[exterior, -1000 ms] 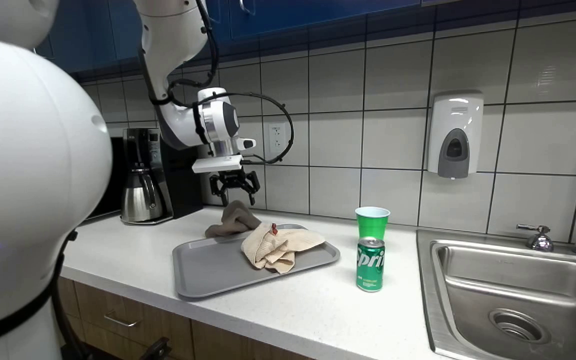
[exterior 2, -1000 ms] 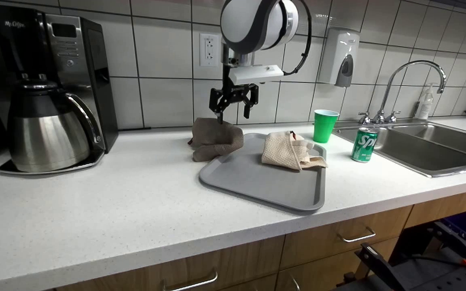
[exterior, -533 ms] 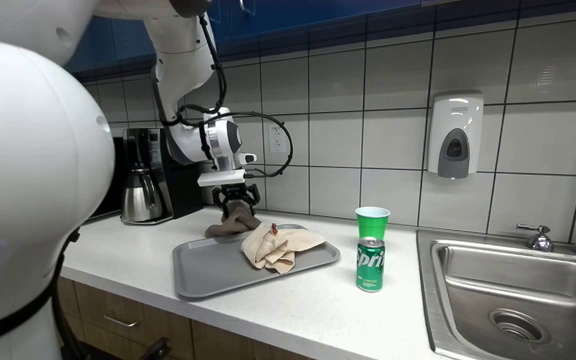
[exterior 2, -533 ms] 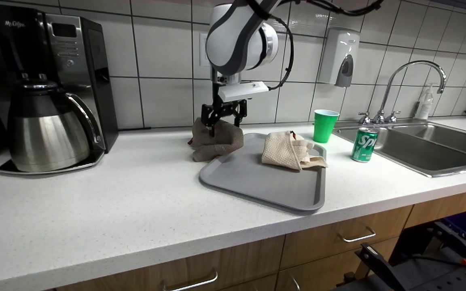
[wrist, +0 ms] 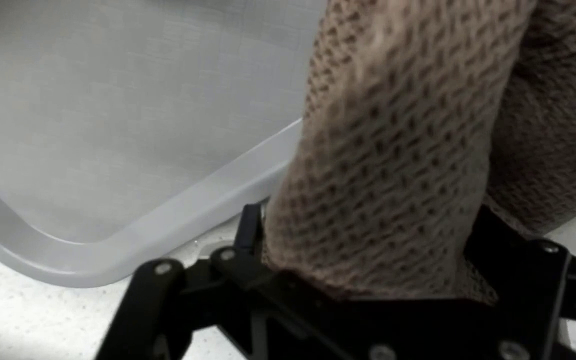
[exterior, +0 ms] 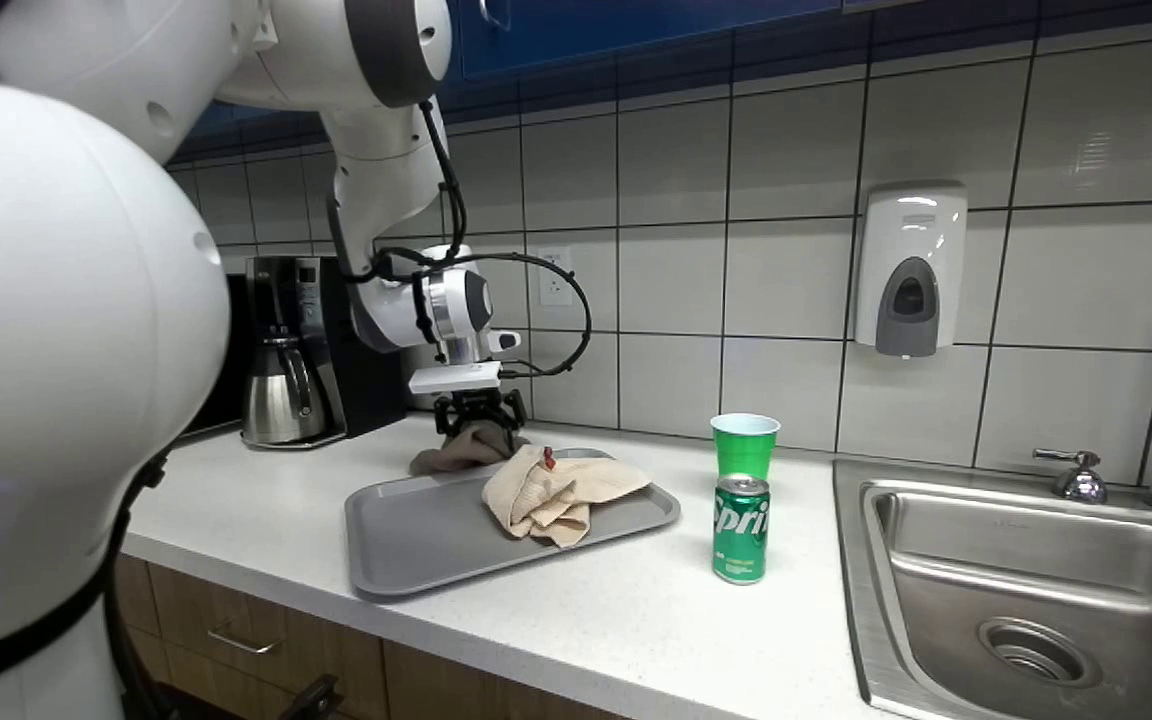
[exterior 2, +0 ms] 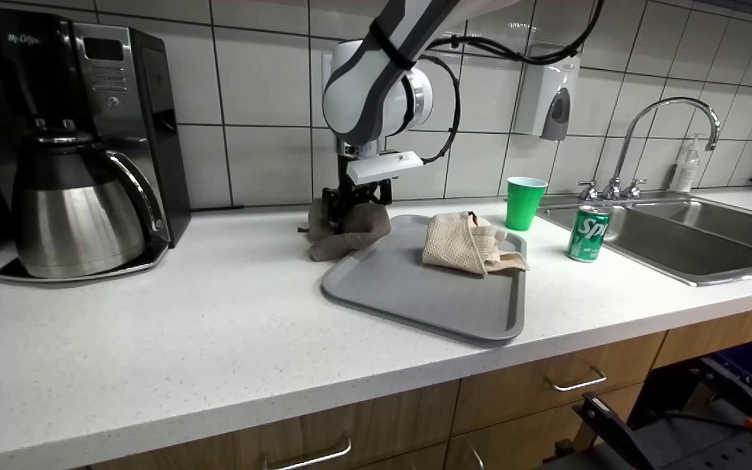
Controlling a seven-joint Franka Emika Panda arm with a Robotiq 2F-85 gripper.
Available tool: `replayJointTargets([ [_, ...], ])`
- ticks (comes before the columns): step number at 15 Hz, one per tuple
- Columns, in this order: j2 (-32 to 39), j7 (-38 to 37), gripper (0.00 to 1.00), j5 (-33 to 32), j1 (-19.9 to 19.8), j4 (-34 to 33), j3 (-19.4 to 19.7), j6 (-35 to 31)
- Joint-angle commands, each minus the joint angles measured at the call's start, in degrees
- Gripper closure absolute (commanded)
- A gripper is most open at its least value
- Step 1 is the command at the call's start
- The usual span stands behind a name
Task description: Put the white and brown towels on the tray
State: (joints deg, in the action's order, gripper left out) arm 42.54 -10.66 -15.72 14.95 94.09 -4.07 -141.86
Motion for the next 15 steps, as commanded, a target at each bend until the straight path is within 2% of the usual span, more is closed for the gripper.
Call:
replayJointTargets([
  [1,1.27,3.09,0.26,1.56,0.55,-3.55,0.38,3.12],
  [10,0.33,3.03,0.95,0.88,1.47,-2.8,0.82,3.6],
  [11,-0.25,2.82,1.0,0.4,1.88,-2.35,1.1,3.58],
  [15,-3.47,2.54,0.98,-0.19,2.61,0.1,1.24,2.32],
])
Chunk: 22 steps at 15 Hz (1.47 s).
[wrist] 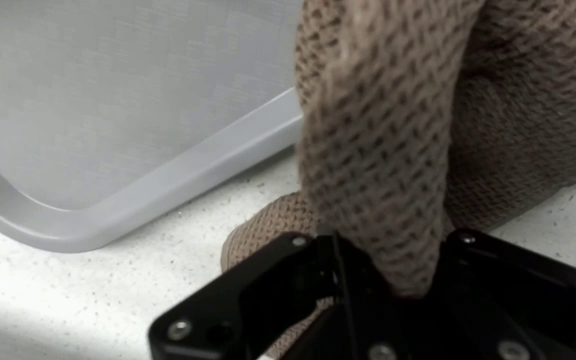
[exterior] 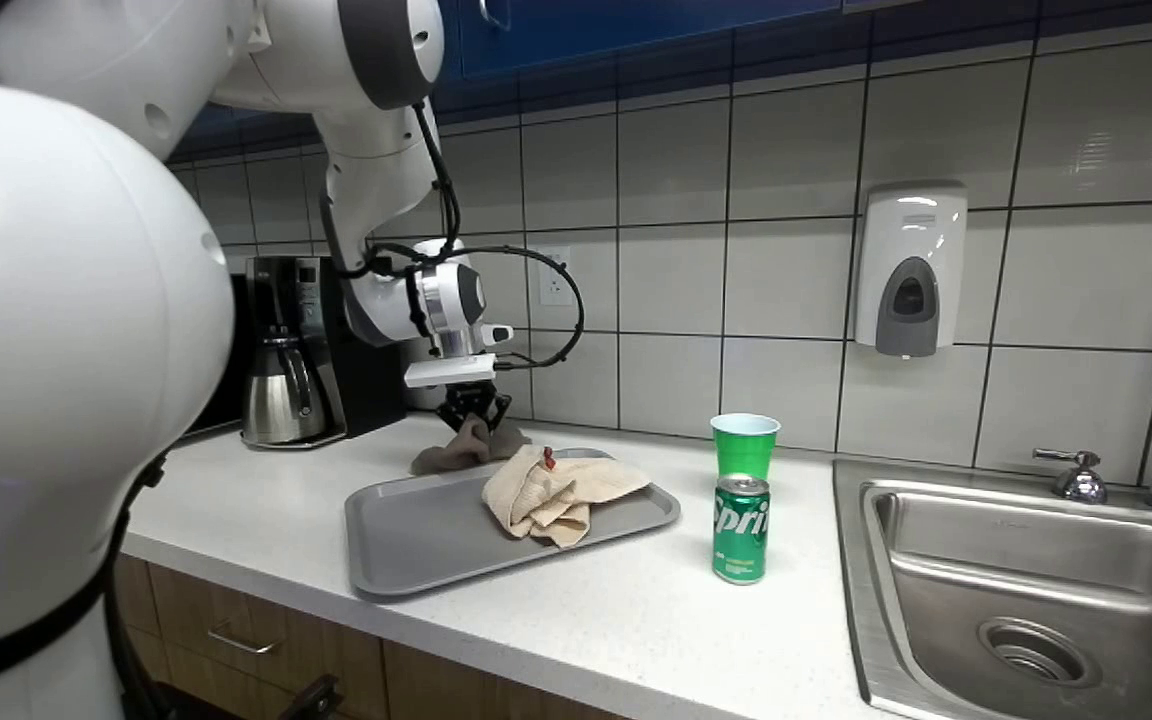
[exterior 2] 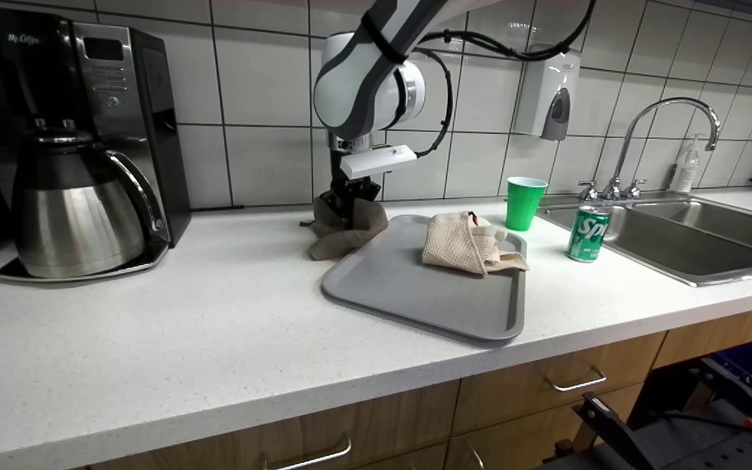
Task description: Put the white and brown towels on the tray
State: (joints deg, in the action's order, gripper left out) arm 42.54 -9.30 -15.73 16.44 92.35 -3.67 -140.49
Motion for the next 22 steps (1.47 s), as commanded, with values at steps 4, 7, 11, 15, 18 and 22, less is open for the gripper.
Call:
replayJointTargets([
  [4,-7.17,0.45,0.98,-0.91,1.89,4.12,1.21,-0.34],
  [7,-10.69,0.44,0.98,-0.94,1.73,7.06,1.09,-1.59],
  [11,-16.01,-0.23,0.98,-1.49,1.56,12.44,1.28,-3.62],
  [15,-21.47,-0.98,0.98,-1.76,1.26,18.69,1.38,-6.03],
  [18,-25.05,-1.44,0.98,-2.13,1.12,23.26,1.43,-7.38],
  [22,-29.47,-2.33,0.98,-2.65,0.79,29.23,1.31,-8.27],
])
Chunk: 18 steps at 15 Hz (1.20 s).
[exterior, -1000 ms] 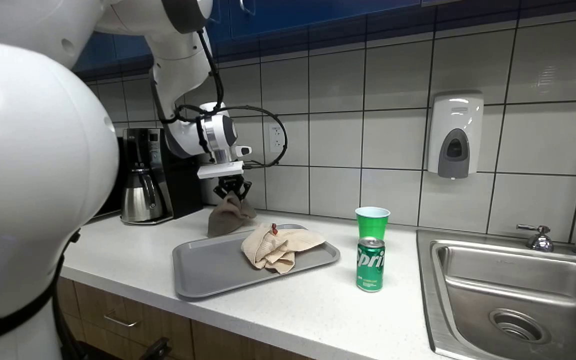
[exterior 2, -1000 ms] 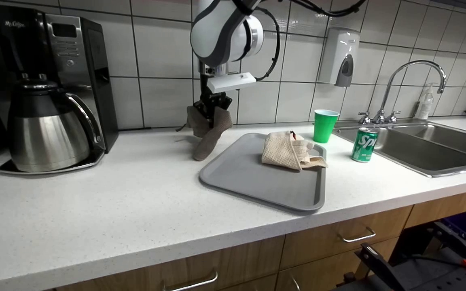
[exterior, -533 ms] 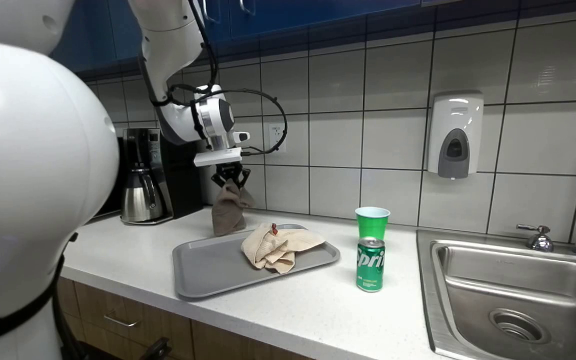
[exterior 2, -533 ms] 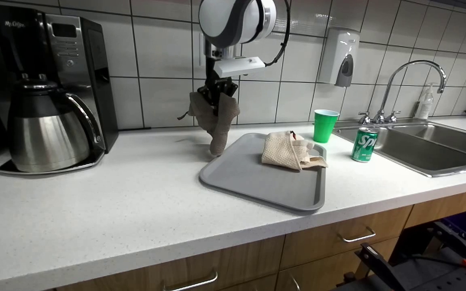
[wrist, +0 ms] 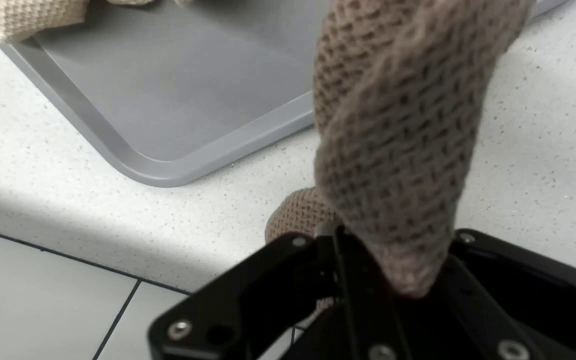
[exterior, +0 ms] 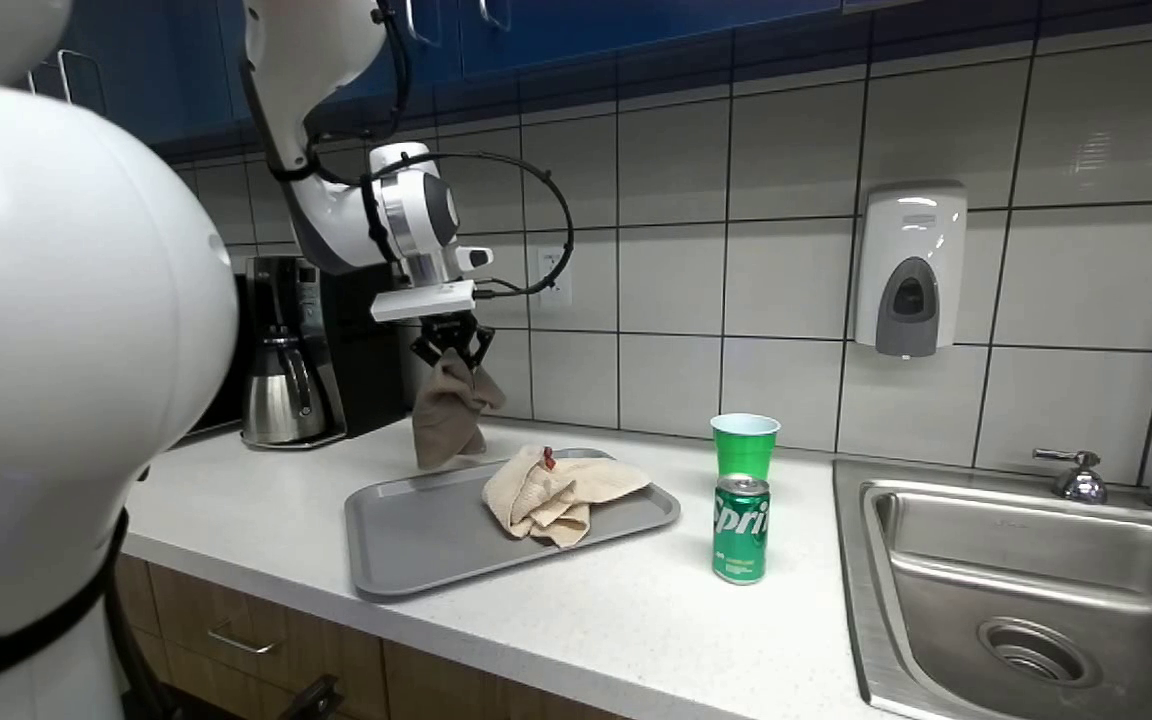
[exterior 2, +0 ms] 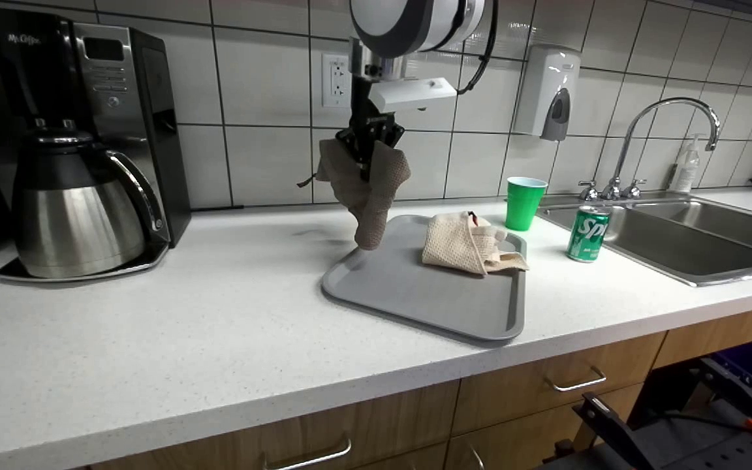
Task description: Put the white and brown towels on the tray
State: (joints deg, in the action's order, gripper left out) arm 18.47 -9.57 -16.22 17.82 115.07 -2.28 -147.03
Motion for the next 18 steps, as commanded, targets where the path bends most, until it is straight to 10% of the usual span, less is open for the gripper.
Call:
replayJointTargets([
  [1,-6.51,-1.97,0.98,-2.03,-0.83,7.95,-0.28,-1.89],
  [18,-12.17,-3.57,0.98,-2.73,-4.01,21.62,-1.37,-1.09],
])
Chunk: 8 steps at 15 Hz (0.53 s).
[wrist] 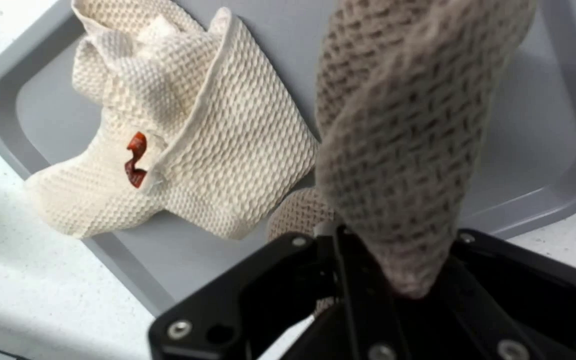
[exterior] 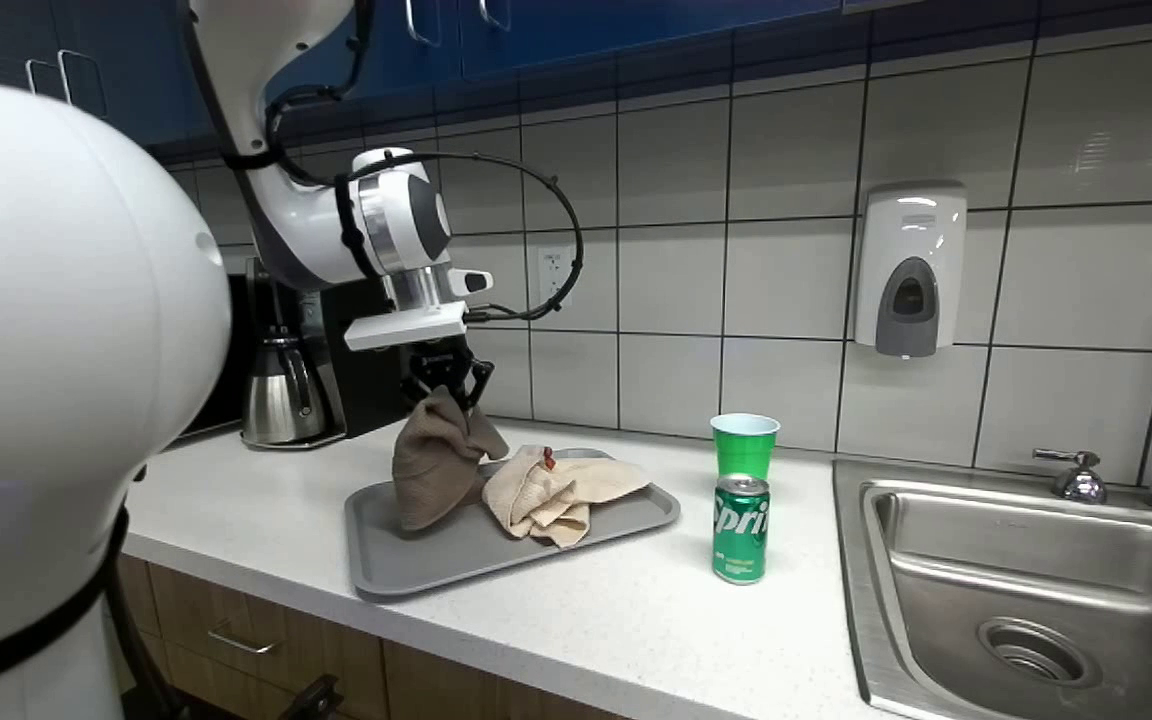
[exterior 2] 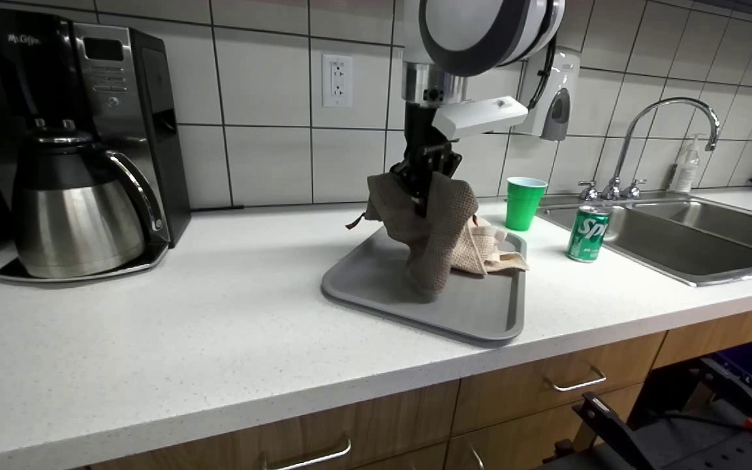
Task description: Put the white and brown towels on the tray
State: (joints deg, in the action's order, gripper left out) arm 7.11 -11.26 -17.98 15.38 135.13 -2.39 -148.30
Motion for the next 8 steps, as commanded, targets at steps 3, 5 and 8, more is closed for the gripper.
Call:
replayJointTargets([
  [3,1.28,-2.91,0.98,-1.31,-1.64,1.48,-1.04,0.13],
  [5,3.51,-3.19,0.98,-1.28,-1.33,0.7,-1.09,0.44],
  [8,7.33,-4.25,0.98,-2.25,-0.5,-0.56,-0.55,0.9],
])
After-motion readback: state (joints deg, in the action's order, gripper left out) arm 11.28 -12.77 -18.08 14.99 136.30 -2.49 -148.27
